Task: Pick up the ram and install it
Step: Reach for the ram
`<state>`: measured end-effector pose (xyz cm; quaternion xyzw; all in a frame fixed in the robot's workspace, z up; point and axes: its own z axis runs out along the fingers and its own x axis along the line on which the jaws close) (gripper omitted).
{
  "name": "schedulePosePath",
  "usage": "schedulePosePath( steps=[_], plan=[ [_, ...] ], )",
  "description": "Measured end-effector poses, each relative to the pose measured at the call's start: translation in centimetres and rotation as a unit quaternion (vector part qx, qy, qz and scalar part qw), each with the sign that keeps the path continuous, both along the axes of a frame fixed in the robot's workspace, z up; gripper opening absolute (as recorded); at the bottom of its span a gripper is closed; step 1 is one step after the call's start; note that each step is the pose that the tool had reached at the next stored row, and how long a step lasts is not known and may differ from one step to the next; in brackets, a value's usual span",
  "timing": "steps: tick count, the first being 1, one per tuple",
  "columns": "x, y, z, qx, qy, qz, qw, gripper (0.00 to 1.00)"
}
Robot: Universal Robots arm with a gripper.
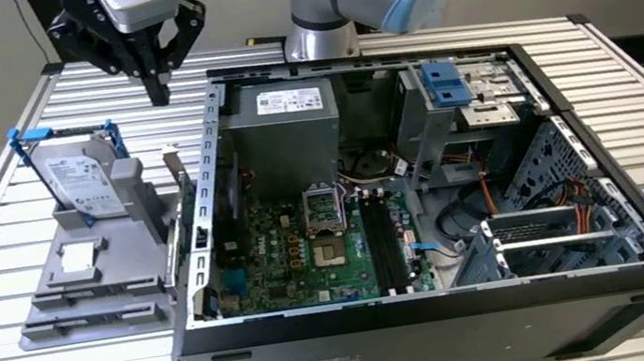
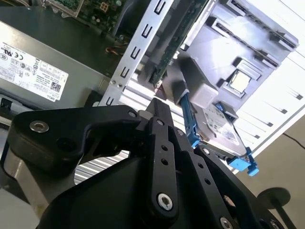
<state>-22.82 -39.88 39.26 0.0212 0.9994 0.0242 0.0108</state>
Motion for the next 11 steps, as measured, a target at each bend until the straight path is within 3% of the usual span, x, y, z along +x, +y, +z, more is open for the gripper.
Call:
schedulePosePath(
  steps=[11],
  plan=[
    [-2.69, 0.00, 0.00, 0.0000, 0.0000, 0.000, 1.00000, 0.00]
  ],
)
